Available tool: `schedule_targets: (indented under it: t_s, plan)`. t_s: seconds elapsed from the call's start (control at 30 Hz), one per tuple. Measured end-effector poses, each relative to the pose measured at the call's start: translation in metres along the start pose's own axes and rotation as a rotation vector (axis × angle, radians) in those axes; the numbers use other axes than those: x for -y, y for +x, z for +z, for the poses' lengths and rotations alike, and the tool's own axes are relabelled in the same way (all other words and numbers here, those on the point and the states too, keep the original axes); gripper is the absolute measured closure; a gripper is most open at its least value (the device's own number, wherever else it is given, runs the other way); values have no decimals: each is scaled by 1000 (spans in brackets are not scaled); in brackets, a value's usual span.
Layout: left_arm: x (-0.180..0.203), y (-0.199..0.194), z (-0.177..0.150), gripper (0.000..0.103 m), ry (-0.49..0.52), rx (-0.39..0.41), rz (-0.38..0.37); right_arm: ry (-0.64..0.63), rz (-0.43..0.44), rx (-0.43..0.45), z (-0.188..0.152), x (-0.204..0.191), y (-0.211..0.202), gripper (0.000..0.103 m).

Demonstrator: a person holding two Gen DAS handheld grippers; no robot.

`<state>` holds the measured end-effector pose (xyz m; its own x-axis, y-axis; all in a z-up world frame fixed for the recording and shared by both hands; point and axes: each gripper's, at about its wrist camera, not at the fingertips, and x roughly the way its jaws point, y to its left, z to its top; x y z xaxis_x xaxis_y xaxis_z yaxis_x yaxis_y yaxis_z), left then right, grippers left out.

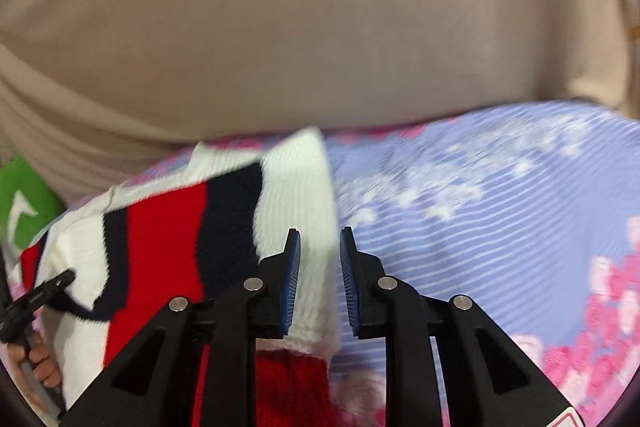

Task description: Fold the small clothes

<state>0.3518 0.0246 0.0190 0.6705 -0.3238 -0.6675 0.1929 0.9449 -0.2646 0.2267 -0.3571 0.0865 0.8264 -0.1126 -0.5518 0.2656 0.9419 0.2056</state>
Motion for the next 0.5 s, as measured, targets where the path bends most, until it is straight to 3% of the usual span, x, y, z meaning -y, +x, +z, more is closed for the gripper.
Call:
schedule_targets:
  t_s: [0.07, 0.13, 0.23, 0.33, 0.43, 0.47, 0.5]
  plan:
    - [-2, 0, 0, 93, -7, 0, -6, -81, 78, 0, -4, -21, -13, 79]
    - [-4, 1, 0, 93, -12, 0, -9, -174, 141, -113, -16, -43, 1, 88]
    - [-11, -4, -1, 92, -30, 0, -28, -188, 37, -232, -40, -44, 38, 94]
    - [-36, -23, -8, 87, -95, 6, -71, -136, 30, -183, -39, -29, 25, 94]
    - [-71, -55, -10, 87, -147, 53, -17, -168, 8, -168, -49, -31, 15, 93]
    - [-90, -71, -8, 79, -156, 82, 32, -171, 12, -163, -48, -31, 16, 92]
    - [-107, -84, -6, 62, -171, 104, 72, -173, 12, -159, -47, -29, 13, 90]
